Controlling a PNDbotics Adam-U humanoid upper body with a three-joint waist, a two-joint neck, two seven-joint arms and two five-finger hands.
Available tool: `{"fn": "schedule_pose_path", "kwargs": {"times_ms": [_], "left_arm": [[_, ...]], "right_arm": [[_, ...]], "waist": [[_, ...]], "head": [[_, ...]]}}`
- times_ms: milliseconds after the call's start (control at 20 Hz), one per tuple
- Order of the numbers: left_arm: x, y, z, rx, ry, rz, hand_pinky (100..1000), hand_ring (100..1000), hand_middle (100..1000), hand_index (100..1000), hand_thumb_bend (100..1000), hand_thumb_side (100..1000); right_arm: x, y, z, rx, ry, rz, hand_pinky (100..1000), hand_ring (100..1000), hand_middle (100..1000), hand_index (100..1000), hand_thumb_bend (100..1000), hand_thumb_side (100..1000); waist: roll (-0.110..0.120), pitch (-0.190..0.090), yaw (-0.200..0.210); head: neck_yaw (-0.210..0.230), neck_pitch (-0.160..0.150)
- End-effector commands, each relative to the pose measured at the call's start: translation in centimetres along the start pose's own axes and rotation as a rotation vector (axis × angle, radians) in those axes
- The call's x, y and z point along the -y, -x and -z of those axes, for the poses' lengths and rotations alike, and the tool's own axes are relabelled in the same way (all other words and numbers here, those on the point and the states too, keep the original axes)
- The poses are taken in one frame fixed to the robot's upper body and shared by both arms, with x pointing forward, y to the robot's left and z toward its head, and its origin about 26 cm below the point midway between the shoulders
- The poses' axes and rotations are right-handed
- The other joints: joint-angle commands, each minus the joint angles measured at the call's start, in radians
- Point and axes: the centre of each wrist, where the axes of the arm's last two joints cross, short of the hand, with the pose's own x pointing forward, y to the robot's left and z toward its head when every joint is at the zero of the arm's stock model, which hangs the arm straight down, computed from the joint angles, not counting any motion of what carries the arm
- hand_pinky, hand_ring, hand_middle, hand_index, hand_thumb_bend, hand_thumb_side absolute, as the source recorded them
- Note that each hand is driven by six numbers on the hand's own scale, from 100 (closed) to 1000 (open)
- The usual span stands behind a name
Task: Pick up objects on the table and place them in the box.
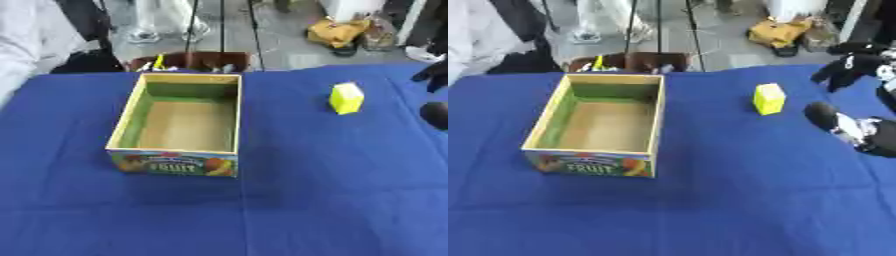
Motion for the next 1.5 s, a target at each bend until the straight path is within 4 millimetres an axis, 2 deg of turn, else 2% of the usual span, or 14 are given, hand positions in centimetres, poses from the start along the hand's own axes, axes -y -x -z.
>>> {"fn": "schedule_pose_path", "kwargs": {"times_ms": [50,250,550,800,1000,1200,1500], "left_arm": [[-0.1,-0.9,0.4,0.037,0.004,0.000,326,415,464,638,214,677],[-0.1,-0.8,0.3,0.035,0.005,0.000,326,416,464,638,214,678],[-0.1,-0.8,0.3,0.033,0.006,-0.001,326,416,464,637,214,678],[-0.1,-0.7,0.3,0.032,0.006,-0.001,326,417,465,637,214,678],[-0.1,-0.7,0.2,0.032,0.008,0.000,326,417,465,637,214,679],[-0.1,-0.7,0.2,0.030,0.012,0.000,326,418,465,637,214,679],[-0.1,-0.5,0.1,0.026,0.020,0.001,326,418,465,637,215,681]], "right_arm": [[1.0,-0.3,0.3,0.019,0.028,-0.017,511,816,338,618,587,1000],[1.0,-0.3,0.3,0.016,0.030,-0.018,484,786,295,588,587,1000],[1.0,-0.3,0.4,0.032,0.030,-0.023,603,917,495,675,589,1000],[1.1,-0.4,0.5,0.054,0.001,-0.044,683,1000,598,737,608,1000],[1.4,-0.5,0.8,0.079,-0.028,-0.071,701,1000,605,753,633,1000],[1.9,-0.7,1.3,0.100,-0.055,-0.110,715,1000,657,777,670,1000],[2.5,1.1,2.7,0.095,-0.132,-0.171,714,1000,699,807,738,1000]], "waist": [[-0.002,-0.014,-0.001],[-0.001,-0.012,-0.001],[0.000,-0.010,-0.001],[0.000,-0.008,-0.001],[0.000,-0.007,0.001],[0.000,-0.006,0.005],[0.001,-0.006,0.012]], "head": [[0.000,-0.014],[0.000,-0.014],[-0.002,-0.015],[-0.004,-0.017],[-0.007,-0.019],[-0.013,-0.019],[-0.023,-0.020]]}}
